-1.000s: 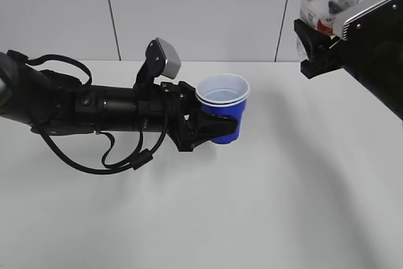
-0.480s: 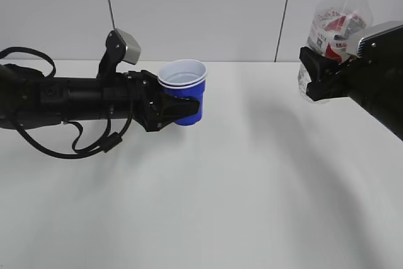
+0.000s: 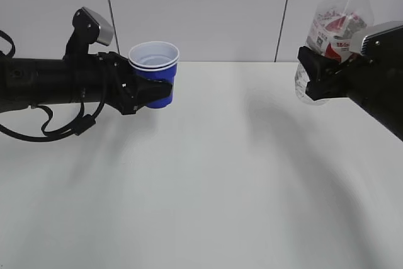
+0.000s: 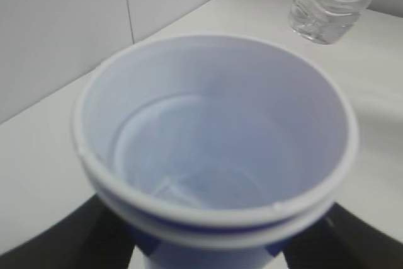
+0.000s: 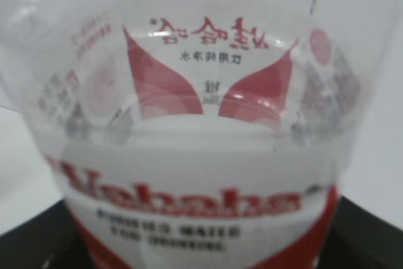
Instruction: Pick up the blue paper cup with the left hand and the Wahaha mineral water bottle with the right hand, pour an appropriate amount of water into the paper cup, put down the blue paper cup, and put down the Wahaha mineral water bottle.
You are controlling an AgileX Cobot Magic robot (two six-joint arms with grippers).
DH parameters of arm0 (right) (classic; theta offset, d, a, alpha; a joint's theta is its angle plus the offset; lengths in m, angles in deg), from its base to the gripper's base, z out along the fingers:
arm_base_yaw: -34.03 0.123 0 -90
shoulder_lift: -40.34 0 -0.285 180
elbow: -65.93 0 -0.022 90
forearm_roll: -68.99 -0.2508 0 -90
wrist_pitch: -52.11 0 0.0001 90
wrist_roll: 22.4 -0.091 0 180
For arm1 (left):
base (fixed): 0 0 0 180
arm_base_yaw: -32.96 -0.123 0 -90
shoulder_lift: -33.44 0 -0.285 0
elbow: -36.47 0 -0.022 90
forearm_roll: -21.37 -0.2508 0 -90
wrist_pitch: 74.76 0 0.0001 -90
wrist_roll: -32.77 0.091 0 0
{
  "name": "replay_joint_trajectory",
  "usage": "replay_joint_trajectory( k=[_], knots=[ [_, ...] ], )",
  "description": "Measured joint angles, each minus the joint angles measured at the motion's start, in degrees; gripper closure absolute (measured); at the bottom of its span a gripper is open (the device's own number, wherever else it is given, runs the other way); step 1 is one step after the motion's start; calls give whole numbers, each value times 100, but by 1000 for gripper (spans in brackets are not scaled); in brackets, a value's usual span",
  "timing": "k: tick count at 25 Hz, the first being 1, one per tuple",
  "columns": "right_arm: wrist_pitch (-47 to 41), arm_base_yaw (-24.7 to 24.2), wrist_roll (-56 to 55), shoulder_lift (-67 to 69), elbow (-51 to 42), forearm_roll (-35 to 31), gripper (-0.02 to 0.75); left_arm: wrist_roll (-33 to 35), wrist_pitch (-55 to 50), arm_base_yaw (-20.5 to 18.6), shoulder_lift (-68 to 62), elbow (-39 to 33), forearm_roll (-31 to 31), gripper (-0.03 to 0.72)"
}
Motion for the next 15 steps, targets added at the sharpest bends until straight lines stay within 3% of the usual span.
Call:
replay_joint_trajectory(
  k=[15],
  knots=[
    [-159, 0, -194, -86, -144, 97, 246, 0, -489, -37, 157, -23, 407, 199]
  ],
)
